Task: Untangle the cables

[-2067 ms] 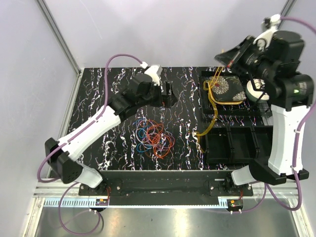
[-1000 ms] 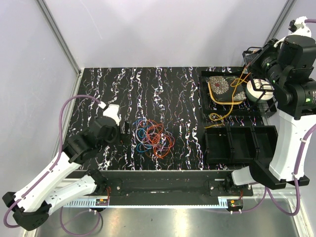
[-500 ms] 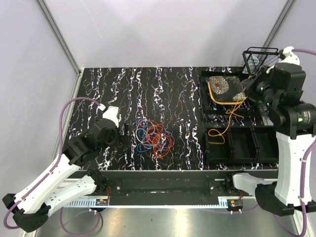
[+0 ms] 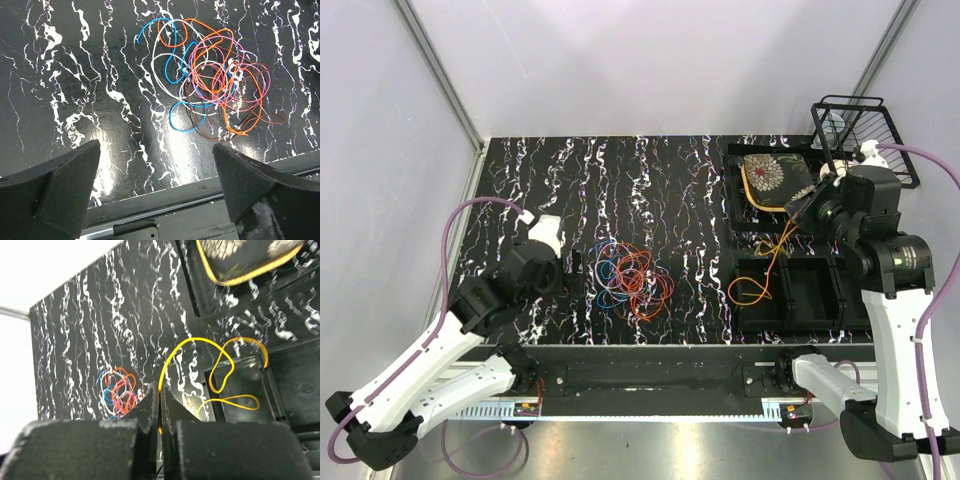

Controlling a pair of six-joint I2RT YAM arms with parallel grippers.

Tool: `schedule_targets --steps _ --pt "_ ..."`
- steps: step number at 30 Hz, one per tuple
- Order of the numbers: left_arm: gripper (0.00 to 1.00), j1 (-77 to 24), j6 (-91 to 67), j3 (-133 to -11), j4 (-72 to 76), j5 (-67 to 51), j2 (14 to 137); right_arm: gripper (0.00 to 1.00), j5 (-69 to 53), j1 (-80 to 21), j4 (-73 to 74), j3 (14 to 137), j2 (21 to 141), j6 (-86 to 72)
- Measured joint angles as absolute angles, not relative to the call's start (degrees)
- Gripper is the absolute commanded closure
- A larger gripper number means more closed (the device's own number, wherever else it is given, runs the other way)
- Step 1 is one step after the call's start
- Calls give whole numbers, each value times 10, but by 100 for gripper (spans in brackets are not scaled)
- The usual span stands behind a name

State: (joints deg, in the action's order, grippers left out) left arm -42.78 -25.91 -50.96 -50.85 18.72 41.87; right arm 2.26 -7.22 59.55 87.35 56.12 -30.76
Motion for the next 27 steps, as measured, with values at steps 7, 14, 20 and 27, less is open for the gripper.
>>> schedule_targets --steps 7,14,20,27 --pt "1 -428 -259 -508 -505 189 420 100 -3 -72 586 835 551 -328" --pt "1 -428 -259 -503 -502 190 422 100 3 -72 599 825 512 -336" --pt "1 -428 -259 -502 -500 190 427 100 9 -72 629 813 472 -342" --pt "1 -428 -259 -502 -500 192 432 100 -20 -72 633 814 459 -349"
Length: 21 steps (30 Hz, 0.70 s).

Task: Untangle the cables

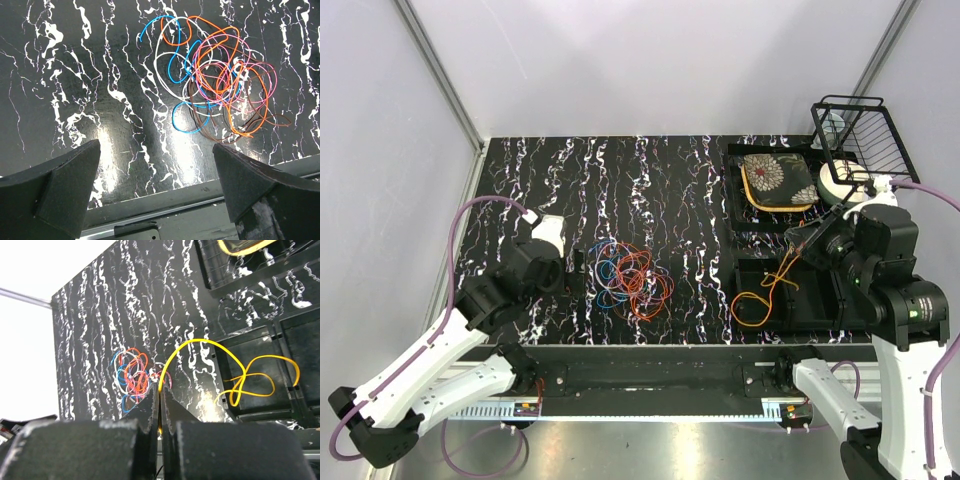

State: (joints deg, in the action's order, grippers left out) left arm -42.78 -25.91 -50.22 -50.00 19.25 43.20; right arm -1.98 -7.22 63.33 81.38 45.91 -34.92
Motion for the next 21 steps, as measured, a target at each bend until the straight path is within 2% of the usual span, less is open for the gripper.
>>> schedule_targets --steps 12,21 --pt "1 -428 -259 -502 -500 198 432 100 -19 -72 631 733 438 -369" --pt "1 -428 -259 -501 -500 199 432 100 83 -72 630 728 493 -334"
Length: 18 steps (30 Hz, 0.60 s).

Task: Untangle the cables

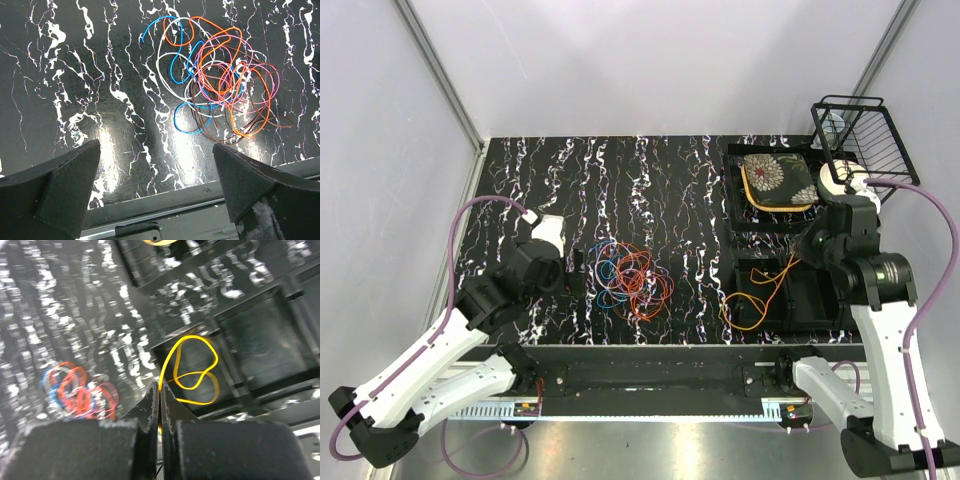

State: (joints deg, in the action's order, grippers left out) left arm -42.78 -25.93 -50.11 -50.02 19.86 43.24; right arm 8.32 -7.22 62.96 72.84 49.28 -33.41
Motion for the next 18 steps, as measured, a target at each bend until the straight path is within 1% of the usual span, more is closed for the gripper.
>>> schedule_targets --steps 5,9,18 --pt "1 -428 -259 -501 -500 198 435 100 145 -72 623 729 529 -291" --pt "1 -428 -259 -501 -500 198 441 100 169 -63 611 730 548 -269" --pt "1 -428 -259 -501 -500 198 451 100 178 36 579 746 590 -214"
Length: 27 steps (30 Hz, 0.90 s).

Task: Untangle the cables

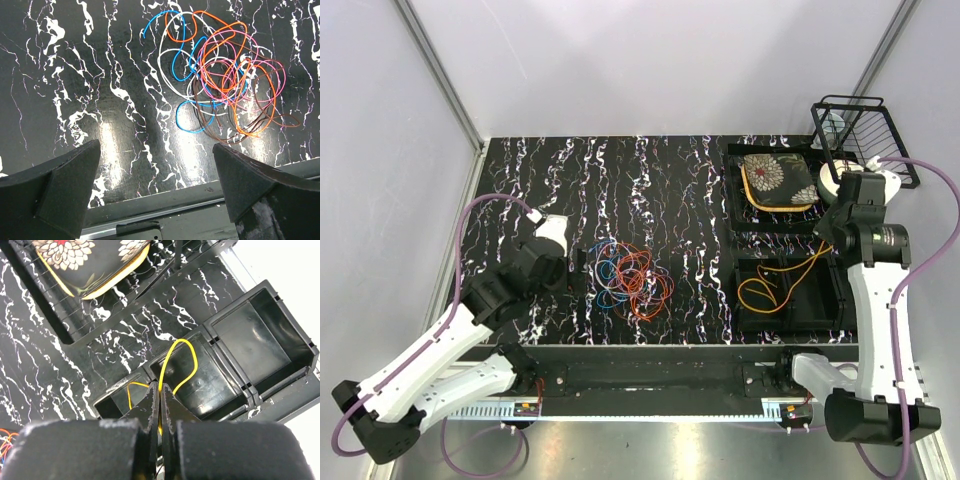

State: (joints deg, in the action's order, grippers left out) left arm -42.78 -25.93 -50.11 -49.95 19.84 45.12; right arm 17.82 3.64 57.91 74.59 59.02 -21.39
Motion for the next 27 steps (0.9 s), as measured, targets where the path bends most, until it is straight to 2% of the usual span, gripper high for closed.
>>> schedule_targets --steps 12,27 --pt "1 -428 -259 -501 -499 198 470 100 165 64 544 744 599 -197" --pt "1 -428 -259 -501 -499 198 477 100 74 65 526 701 597 -208"
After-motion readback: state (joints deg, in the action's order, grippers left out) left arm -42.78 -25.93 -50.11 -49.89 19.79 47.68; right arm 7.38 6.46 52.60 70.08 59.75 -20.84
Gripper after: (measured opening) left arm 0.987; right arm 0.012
